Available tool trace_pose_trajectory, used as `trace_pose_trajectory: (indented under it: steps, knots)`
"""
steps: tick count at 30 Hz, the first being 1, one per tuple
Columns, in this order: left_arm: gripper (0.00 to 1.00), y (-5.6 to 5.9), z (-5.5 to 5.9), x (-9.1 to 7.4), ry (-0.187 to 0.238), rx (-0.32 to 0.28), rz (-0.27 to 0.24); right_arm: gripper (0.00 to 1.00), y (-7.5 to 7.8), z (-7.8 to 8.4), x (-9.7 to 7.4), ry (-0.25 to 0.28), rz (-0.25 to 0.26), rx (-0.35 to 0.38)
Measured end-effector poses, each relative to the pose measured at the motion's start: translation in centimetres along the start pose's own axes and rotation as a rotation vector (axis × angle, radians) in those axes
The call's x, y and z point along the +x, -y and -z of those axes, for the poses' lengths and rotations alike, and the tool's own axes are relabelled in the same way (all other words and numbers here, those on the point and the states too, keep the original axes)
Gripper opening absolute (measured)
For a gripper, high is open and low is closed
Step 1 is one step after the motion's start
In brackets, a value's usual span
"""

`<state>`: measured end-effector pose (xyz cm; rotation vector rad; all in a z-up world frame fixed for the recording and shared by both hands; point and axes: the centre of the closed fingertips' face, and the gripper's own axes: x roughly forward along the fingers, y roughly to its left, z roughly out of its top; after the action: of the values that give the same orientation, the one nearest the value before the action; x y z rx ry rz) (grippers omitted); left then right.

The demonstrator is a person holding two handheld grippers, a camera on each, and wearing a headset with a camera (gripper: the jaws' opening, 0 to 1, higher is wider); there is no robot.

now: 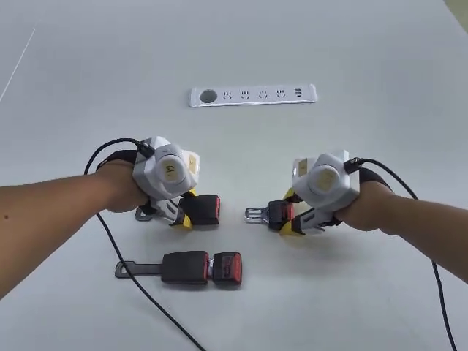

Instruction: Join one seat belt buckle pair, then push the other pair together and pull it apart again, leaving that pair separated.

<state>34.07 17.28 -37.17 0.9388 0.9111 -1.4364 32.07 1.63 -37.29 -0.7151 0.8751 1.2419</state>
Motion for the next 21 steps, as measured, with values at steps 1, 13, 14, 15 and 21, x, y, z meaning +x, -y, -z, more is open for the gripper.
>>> trace_pose_trajectory:
  steps: [1, 13, 14, 15, 21]
  knots:
    - [0.33, 0.0, 0.0, 0.0, 0.000, -0.001, 0.000, 0.35, 0.0, 0.2, -0.1, 0.001, -0.001, -0.001]
    - [0.33, -0.1, 0.1, 0.2, 0.003, -0.002, 0.000, 0.35, 0.2, 2.6, -1.4, -0.020, 0.004, 0.012]
    - [0.33, -0.1, 0.1, 0.2, 0.002, -0.001, 0.001, 0.35, 0.2, 2.7, -1.5, -0.021, 0.004, 0.011]
    - [0.33, -0.2, 0.1, 0.2, 0.000, 0.000, 0.002, 0.35, 0.3, 3.1, -1.7, -0.024, 0.006, 0.014]
    - [0.33, -0.1, 0.1, 0.1, -0.003, -0.002, 0.001, 0.35, 0.3, 3.8, -2.1, -0.031, 0.013, 0.026]
